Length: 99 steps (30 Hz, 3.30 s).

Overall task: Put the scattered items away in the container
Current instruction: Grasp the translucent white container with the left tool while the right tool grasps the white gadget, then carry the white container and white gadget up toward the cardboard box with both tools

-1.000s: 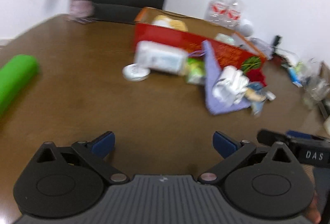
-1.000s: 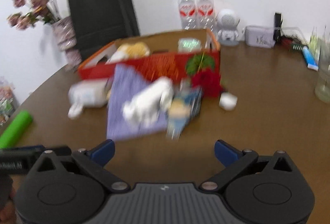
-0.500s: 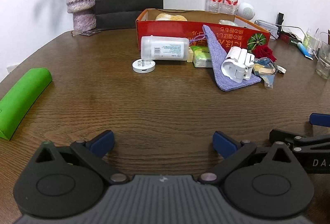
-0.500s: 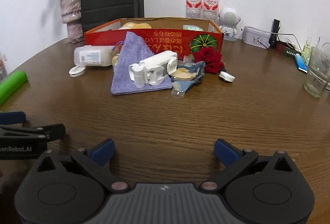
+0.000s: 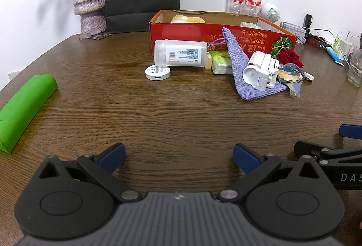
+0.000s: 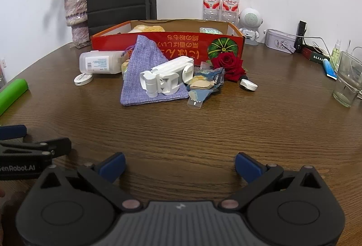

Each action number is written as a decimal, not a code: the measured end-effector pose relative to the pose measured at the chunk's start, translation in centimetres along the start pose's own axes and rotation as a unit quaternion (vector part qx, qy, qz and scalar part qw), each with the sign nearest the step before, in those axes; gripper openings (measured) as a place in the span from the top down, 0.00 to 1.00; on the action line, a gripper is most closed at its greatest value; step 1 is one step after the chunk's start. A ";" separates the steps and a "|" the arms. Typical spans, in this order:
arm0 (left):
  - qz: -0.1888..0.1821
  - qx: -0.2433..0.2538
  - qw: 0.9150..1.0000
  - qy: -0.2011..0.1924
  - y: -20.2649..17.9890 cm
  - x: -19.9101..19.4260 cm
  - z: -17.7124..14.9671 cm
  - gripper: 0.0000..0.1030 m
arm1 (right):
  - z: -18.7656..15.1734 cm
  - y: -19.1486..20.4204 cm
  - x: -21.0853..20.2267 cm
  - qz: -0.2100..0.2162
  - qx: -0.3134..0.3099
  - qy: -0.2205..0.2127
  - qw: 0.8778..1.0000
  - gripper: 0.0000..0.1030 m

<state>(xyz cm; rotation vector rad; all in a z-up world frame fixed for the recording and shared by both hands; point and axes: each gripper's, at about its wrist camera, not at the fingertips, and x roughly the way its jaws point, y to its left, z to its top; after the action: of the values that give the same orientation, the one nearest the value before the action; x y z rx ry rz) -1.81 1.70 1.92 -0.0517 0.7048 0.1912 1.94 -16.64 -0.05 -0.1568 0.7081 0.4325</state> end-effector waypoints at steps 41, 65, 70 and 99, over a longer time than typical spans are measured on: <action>-0.041 -0.010 0.989 -0.142 4.2 -1.0 7.4 0.18 | 10.7 -3.9 5.3 0.102 0.037 0.010 0.994 0.89; -0.057 0.043 0.992 -0.108 0.2 -3.6 -1.1 0.19 | 1.2 -0.5 -2.6 0.056 -0.050 -0.003 0.997 0.51; -0.063 0.045 0.995 -0.057 0.1 -2.4 -1.8 0.17 | 1.1 0.3 -2.9 0.026 -0.060 0.000 0.998 0.49; -0.063 -0.025 0.985 -0.158 2.7 -1.2 15.4 0.19 | 13.5 -6.2 -4.9 0.033 0.020 -0.136 0.990 0.47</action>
<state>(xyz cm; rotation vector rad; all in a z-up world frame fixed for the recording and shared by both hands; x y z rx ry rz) 6.63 5.87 14.42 -0.1117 0.3789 0.0935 9.36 -20.01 13.32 -0.0351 0.4543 0.4927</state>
